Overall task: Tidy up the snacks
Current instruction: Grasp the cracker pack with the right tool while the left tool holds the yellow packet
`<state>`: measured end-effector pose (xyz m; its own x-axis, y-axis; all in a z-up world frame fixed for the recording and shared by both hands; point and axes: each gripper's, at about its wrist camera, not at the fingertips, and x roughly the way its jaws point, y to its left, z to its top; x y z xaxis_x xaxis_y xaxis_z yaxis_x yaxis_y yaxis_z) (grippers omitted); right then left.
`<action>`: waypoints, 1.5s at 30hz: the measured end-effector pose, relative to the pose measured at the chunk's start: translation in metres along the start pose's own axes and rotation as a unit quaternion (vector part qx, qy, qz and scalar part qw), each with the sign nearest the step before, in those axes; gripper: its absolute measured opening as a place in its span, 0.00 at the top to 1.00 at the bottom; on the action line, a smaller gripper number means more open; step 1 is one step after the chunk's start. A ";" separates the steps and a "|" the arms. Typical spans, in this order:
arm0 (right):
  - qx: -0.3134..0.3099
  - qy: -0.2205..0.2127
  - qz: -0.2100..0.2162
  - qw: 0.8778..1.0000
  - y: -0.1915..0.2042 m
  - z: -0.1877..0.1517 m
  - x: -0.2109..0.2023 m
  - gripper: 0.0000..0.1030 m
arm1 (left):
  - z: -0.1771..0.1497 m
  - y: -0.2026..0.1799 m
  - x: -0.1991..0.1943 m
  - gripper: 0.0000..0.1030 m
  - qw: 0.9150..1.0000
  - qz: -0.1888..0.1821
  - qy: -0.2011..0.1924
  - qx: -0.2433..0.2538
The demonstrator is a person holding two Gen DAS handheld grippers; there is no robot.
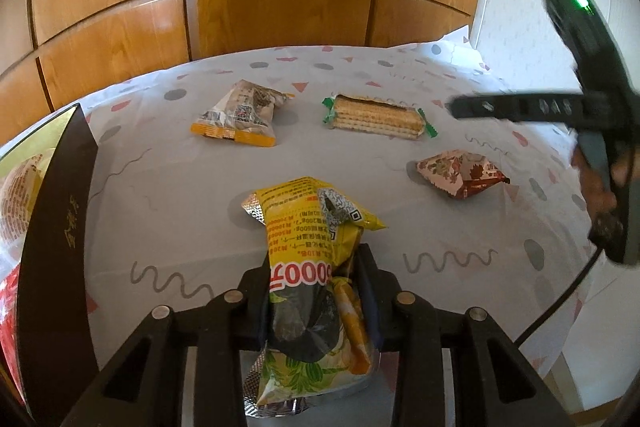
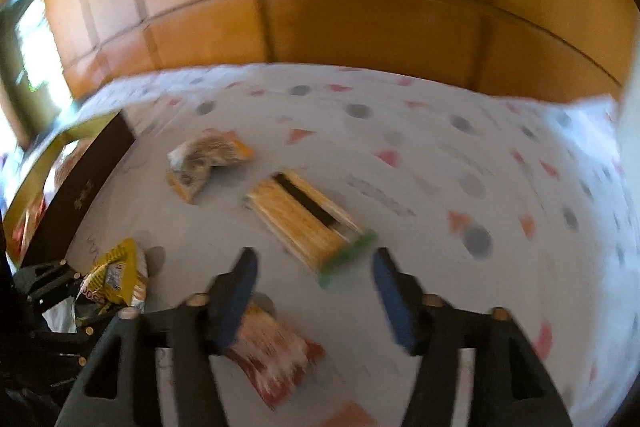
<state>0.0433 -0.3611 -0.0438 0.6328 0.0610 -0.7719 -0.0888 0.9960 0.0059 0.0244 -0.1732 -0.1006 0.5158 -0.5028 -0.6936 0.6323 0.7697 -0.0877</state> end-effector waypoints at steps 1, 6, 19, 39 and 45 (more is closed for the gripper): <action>-0.027 0.012 -0.007 1.000 0.005 0.007 0.007 0.37 | 0.000 0.000 0.000 0.65 1.000 -0.001 0.000 -0.001; -0.106 0.086 -0.016 0.990 0.015 0.026 0.050 0.33 | -0.002 0.003 -0.001 0.65 1.000 -0.007 -0.004 -0.009; -0.001 0.077 -0.074 0.994 -0.031 0.018 0.059 0.53 | -0.003 0.005 -0.003 0.65 1.000 -0.017 -0.008 -0.020; 0.201 -0.018 -0.185 0.962 -0.082 -0.081 0.005 0.54 | 0.007 0.008 0.003 0.66 0.999 -0.014 0.016 -0.041; 0.204 -0.027 -0.182 0.962 -0.082 -0.083 0.008 0.54 | 0.010 0.010 -0.002 0.68 0.998 -0.020 0.030 -0.057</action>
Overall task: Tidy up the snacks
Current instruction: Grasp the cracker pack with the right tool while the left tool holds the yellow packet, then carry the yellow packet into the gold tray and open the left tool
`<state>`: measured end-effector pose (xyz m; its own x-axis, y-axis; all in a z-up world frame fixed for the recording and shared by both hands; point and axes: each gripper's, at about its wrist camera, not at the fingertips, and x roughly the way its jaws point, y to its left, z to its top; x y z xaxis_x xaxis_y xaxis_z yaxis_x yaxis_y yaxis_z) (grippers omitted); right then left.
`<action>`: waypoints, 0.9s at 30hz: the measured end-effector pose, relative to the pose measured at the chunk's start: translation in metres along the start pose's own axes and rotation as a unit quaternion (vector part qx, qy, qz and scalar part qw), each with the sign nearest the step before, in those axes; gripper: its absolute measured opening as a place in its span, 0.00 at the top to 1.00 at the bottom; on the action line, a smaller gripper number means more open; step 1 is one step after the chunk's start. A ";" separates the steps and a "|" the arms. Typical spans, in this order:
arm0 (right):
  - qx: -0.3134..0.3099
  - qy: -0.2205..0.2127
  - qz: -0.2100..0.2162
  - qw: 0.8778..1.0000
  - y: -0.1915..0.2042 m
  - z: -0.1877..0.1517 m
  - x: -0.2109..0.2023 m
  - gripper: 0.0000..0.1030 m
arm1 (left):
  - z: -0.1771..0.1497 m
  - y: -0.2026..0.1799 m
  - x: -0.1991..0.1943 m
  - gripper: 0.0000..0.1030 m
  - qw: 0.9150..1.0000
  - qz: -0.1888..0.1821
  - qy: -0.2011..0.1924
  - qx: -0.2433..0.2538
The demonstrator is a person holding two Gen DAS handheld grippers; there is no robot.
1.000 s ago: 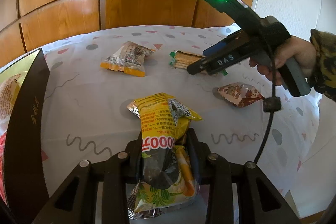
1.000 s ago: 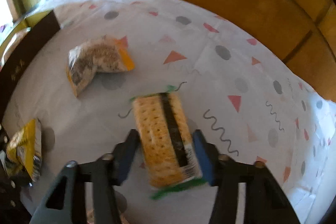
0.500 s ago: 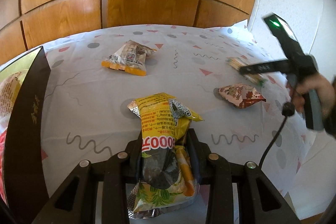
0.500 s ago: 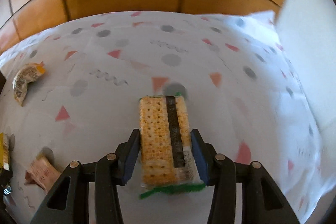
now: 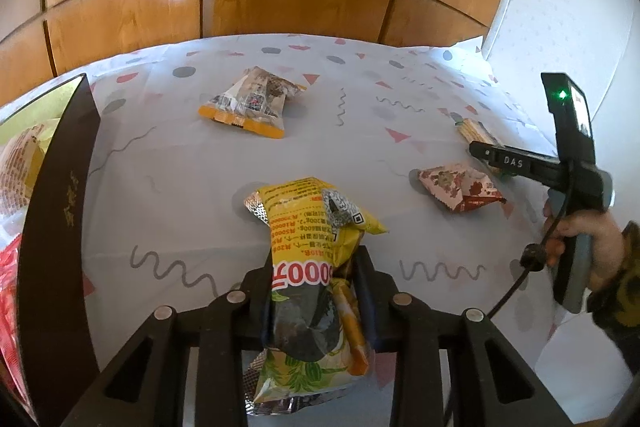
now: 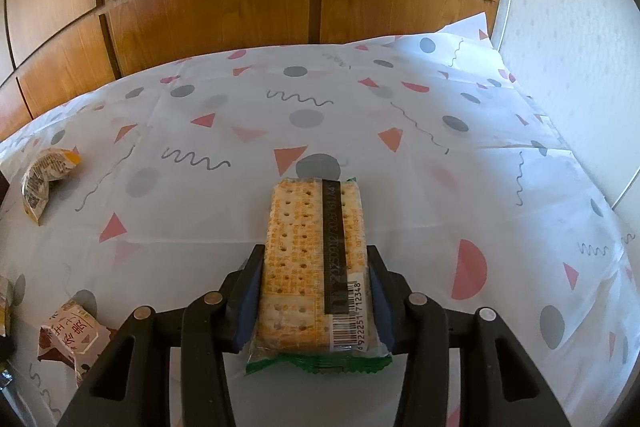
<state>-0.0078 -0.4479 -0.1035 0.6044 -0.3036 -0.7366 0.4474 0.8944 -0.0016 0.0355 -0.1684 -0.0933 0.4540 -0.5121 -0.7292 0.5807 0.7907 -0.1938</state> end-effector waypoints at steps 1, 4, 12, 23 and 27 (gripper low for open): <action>0.000 -0.001 0.000 1.000 0.000 -0.001 0.000 0.54 | 0.000 0.001 -0.002 0.68 1.000 -0.004 0.002 -0.005; 0.001 -0.002 0.000 1.000 0.001 -0.001 -0.002 0.54 | -0.001 0.006 -0.009 0.68 1.000 -0.017 0.006 -0.021; 0.000 -0.002 -0.001 1.000 0.001 -0.001 -0.003 0.54 | 0.013 0.018 -0.065 0.68 0.998 -0.024 -0.037 -0.034; -0.001 -0.002 -0.002 1.000 0.000 0.000 -0.003 0.54 | 0.026 0.165 -0.145 0.68 0.976 0.091 -0.064 -0.186; -0.001 -0.002 -0.002 1.000 0.000 -0.001 -0.003 0.54 | 0.025 0.217 -0.149 0.68 0.966 0.153 -0.047 -0.202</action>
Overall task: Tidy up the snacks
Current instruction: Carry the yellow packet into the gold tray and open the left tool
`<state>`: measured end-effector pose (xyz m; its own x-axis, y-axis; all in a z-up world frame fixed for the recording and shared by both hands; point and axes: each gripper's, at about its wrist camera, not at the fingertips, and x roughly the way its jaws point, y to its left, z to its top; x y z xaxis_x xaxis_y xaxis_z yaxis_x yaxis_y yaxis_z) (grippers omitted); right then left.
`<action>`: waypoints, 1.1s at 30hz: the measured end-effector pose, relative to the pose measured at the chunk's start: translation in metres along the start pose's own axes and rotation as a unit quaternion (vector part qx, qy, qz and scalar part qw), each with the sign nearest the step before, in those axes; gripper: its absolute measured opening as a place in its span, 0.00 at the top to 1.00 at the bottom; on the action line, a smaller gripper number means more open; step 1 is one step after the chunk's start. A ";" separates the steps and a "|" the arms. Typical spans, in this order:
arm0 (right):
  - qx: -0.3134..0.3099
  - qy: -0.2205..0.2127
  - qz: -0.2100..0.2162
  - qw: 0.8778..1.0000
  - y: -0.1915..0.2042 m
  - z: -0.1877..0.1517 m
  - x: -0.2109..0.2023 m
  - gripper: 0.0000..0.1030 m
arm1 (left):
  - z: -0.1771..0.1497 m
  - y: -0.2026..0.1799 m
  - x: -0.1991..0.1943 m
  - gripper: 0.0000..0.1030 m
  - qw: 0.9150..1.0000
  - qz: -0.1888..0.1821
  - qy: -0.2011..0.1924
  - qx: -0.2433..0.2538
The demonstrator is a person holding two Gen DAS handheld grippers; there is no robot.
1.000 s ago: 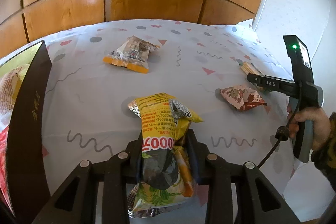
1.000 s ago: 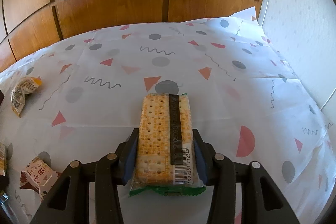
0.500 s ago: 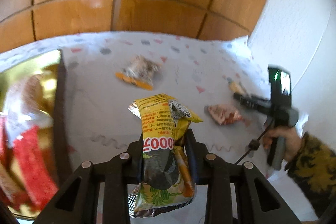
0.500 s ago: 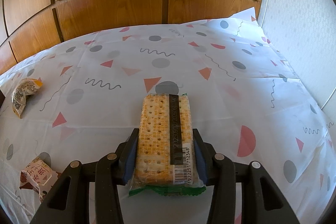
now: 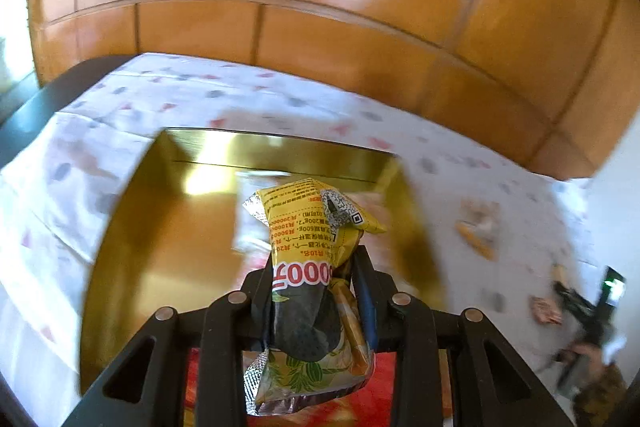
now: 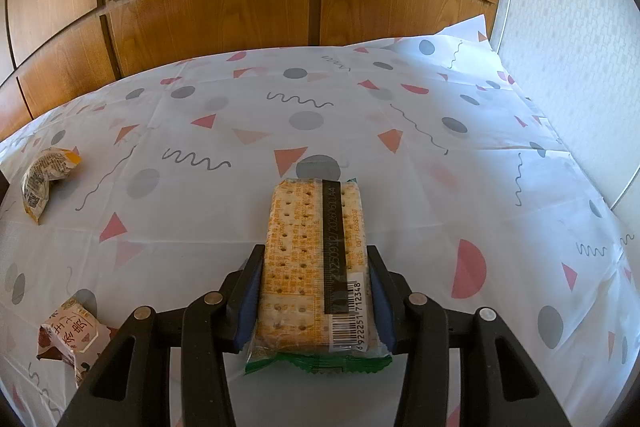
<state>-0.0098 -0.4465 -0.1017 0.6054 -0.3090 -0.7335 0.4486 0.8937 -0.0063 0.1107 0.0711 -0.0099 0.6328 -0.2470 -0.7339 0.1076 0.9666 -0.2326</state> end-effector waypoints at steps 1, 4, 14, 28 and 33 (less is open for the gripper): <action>0.000 0.000 0.000 1.000 0.000 0.000 0.000 0.54 | 0.004 0.008 0.004 0.68 1.000 0.011 0.004 -0.004; 0.000 0.000 0.000 1.000 0.000 0.000 0.000 0.54 | 0.012 0.028 0.021 0.68 0.999 0.037 0.012 -0.007; -0.001 0.000 -0.002 1.000 0.001 0.000 0.000 0.54 | 0.039 0.051 0.079 0.67 0.996 0.082 0.036 -0.016; 0.000 -0.001 -0.001 1.000 0.001 0.000 0.001 0.53 | 0.040 0.050 0.066 0.49 0.993 0.113 0.010 -0.043; 0.000 -0.001 -0.001 1.000 0.001 0.000 0.001 0.53 | 0.019 0.037 0.042 0.49 0.990 0.131 0.000 -0.046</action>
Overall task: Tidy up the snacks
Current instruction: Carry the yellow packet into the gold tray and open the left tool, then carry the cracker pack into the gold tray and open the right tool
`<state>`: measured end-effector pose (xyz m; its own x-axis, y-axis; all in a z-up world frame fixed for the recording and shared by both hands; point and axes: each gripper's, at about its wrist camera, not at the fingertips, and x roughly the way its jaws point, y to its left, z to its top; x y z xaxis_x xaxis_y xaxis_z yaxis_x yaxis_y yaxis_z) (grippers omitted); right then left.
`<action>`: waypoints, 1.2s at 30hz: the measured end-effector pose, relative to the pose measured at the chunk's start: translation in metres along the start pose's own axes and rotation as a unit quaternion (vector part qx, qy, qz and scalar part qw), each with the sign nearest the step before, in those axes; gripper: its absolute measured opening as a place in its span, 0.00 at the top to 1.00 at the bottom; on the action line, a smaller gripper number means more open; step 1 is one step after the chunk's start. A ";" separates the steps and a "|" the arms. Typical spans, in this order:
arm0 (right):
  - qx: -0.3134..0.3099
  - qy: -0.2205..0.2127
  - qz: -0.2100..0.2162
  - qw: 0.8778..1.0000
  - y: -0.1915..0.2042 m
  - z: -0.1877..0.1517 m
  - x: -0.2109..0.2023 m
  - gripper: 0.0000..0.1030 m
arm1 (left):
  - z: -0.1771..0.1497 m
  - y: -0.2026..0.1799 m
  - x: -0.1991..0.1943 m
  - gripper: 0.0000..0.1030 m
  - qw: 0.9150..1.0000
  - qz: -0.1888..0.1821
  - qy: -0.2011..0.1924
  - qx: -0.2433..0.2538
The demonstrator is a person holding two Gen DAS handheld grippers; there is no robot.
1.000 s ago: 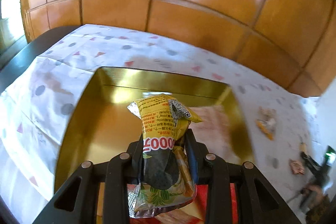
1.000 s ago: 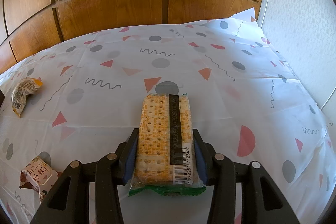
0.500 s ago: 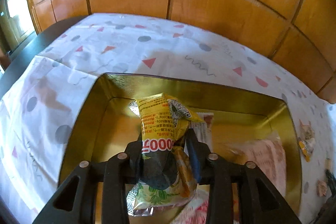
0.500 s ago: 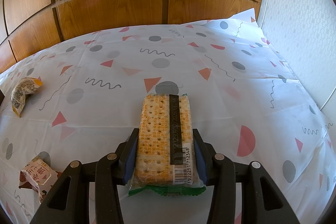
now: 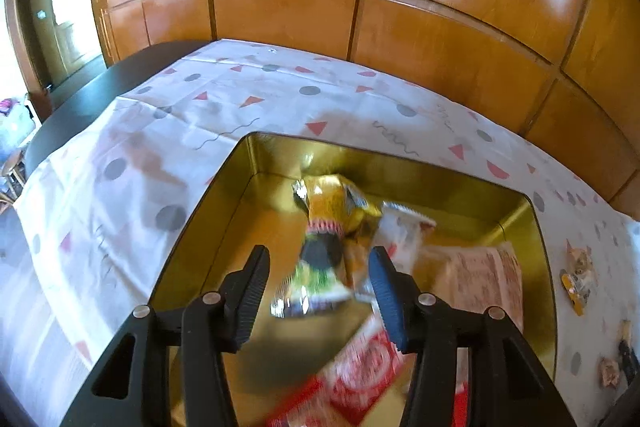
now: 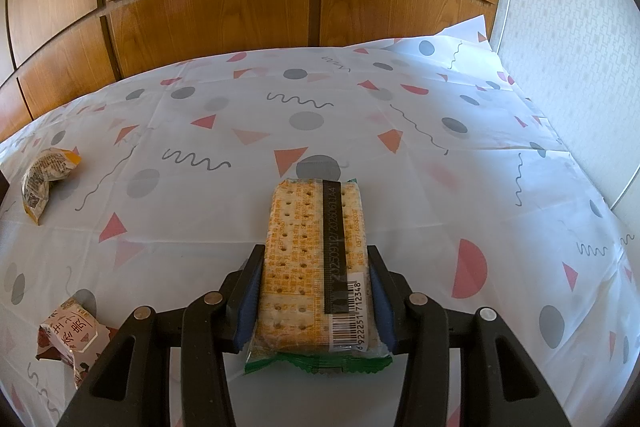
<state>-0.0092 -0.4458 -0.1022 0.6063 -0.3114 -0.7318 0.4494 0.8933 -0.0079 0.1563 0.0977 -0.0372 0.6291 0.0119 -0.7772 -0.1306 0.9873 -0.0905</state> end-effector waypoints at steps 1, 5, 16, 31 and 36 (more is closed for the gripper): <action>0.000 0.000 0.000 1.000 0.000 0.000 0.000 0.53 | -0.005 -0.002 -0.005 0.49 1.000 0.001 -0.001 0.002; 0.000 0.000 0.000 1.000 0.000 0.000 0.000 0.53 | -0.024 -0.010 -0.021 0.49 1.000 -0.004 -0.005 0.008; 0.000 0.000 0.000 1.000 0.000 0.000 0.000 0.54 | -0.063 -0.035 -0.061 0.49 0.998 -0.016 -0.033 0.043; -0.007 -0.001 -0.011 1.000 0.003 0.000 -0.002 0.54 | -0.101 -0.040 -0.077 0.49 0.997 -0.017 -0.038 0.063; -0.011 -0.002 -0.016 1.000 0.005 -0.001 -0.002 0.54 | -0.106 -0.036 -0.077 0.49 0.997 -0.016 -0.035 0.060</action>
<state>-0.0089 -0.4404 -0.1014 0.5938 -0.3419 -0.7284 0.4541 0.8897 -0.0474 0.0314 0.0441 -0.0400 0.6847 -0.0131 -0.7287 -0.0196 0.9991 -0.0364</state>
